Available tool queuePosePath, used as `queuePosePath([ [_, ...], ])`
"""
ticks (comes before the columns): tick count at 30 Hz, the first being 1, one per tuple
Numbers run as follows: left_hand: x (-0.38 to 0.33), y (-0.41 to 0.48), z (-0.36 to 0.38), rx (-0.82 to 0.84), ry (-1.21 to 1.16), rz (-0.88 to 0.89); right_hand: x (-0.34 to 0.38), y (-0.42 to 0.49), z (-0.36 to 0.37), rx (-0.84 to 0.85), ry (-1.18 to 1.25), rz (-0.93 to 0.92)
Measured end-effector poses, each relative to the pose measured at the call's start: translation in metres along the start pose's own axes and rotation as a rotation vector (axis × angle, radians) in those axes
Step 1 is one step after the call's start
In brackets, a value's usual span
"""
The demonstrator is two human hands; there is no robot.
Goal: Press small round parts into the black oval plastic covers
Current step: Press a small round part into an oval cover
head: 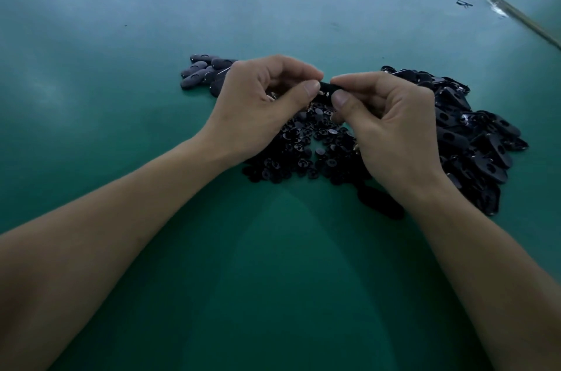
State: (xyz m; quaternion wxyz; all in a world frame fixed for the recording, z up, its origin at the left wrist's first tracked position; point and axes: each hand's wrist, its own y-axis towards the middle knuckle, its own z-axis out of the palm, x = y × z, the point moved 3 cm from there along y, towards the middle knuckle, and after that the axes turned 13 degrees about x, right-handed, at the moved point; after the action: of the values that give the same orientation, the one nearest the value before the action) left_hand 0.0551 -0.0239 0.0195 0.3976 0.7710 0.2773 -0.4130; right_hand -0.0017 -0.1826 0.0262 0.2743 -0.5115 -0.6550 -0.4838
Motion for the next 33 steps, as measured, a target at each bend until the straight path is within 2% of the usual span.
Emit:
queuePosePath([
  [4, -0.001, -0.002, 0.0, 0.007, 0.025, 0.021, 0.003, -0.002, -0.002, -0.031, 0.003, -0.014],
  [8, 0.001, -0.001, 0.0, 0.019, 0.067, 0.011, 0.007, -0.001, 0.001, -0.046, -0.118, -0.041],
  [11, 0.003, 0.001, -0.001, -0.013, 0.169, -0.007, 0.008, -0.003, 0.001, -0.024, -0.347, -0.015],
  [14, 0.005, 0.002, -0.003, -0.056, 0.166, -0.02, 0.005, -0.006, 0.003, 0.088, -0.634, 0.054],
  [17, 0.004, 0.002, -0.005, -0.09, 0.141, -0.024, 0.004, -0.007, 0.003, 0.14, -0.782, 0.154],
  [21, 0.003, 0.002, -0.007, -0.125, 0.089, -0.029, 0.002, -0.007, 0.004, 0.138, -0.79, 0.202],
  [26, 0.007, 0.0, -0.01, -0.167, -0.005, -0.019, 0.0, -0.007, 0.005, 0.115, -0.733, 0.172],
  [33, 0.007, 0.001, -0.009, -0.184, -0.013, -0.002, 0.003, -0.006, 0.004, 0.062, -0.653, 0.111],
])
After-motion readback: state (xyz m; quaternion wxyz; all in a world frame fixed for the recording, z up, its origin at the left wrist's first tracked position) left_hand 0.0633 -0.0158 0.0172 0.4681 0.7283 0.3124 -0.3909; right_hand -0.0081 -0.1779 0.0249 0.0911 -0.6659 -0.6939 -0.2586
